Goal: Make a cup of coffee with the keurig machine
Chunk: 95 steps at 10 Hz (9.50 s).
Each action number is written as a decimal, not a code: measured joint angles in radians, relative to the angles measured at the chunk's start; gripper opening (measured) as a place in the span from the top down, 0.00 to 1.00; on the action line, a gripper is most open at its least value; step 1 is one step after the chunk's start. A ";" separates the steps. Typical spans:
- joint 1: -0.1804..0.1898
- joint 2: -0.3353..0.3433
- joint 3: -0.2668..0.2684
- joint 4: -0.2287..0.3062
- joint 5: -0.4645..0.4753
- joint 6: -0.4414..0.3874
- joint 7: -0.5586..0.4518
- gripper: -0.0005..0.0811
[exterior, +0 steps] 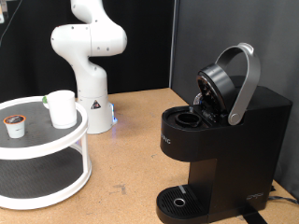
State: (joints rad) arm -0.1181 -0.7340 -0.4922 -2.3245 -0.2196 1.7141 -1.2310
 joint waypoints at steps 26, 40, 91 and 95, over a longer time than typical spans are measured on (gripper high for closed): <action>-0.019 0.345 -0.076 -0.378 -0.106 0.653 0.004 0.01; -0.018 0.314 -0.073 -0.334 -0.081 0.587 0.008 0.45; 0.411 0.560 0.209 0.050 0.769 0.420 0.363 0.47; 0.419 0.580 0.241 0.026 0.816 0.494 0.328 0.47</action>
State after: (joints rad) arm 0.3011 -0.1541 -0.2510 -2.2982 0.5964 2.2080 -0.9030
